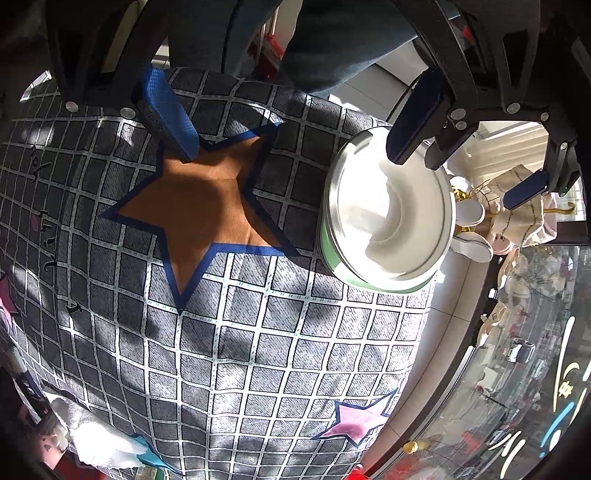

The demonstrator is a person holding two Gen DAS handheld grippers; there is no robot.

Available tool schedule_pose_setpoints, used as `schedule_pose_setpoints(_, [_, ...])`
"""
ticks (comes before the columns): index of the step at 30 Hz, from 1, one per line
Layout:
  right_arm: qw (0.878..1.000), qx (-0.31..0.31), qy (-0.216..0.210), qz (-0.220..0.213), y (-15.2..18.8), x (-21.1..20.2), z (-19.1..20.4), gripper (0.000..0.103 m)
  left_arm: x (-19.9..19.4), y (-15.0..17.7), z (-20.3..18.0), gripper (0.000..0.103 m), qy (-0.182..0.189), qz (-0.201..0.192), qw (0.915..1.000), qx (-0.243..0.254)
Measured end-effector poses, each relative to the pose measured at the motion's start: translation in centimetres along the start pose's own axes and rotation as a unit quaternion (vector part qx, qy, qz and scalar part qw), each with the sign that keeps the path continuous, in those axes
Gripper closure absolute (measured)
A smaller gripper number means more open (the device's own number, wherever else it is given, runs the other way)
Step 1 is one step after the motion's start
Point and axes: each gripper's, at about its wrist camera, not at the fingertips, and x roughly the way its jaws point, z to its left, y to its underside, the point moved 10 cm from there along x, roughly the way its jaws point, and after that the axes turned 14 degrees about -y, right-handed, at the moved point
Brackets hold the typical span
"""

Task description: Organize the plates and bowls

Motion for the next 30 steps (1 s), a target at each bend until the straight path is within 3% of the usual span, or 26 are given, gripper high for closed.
schedule_pose_setpoints(30, [1.0, -0.009, 0.011, -0.011, -0.4, -0.2, 1.5, 0.001, -0.7, -1.0, 0.4, 0.0, -0.009, -0.025, 0.9995, 0.016])
